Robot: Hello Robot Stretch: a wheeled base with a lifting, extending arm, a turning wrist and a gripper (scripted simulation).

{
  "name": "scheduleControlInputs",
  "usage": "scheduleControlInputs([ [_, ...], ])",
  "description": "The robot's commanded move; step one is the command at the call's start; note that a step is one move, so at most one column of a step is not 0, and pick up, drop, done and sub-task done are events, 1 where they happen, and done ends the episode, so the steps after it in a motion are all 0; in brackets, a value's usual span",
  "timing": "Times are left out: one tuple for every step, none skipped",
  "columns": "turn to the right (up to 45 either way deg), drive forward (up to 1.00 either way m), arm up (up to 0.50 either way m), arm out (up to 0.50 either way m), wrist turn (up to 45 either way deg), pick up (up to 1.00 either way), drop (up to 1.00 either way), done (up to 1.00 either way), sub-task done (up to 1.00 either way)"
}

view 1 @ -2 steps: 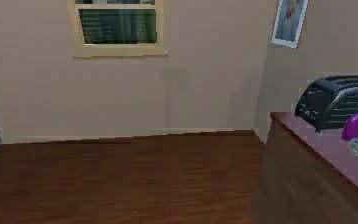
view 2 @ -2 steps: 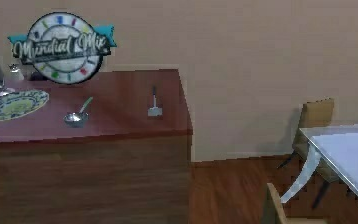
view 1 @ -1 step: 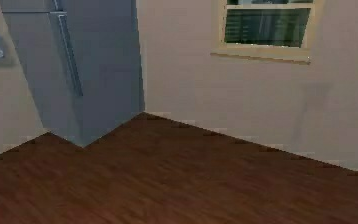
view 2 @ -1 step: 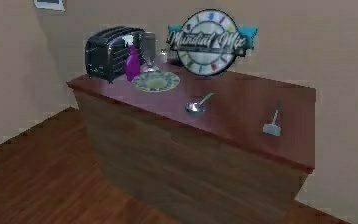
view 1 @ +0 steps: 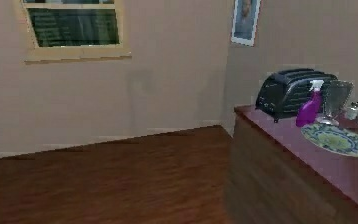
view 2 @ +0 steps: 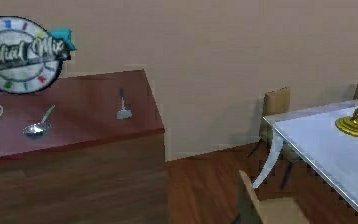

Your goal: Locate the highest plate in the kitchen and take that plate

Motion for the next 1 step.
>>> scheduleControlInputs([
  [6.0,0.00,0.00,0.00,0.0,0.00,0.00,0.00,0.00],
])
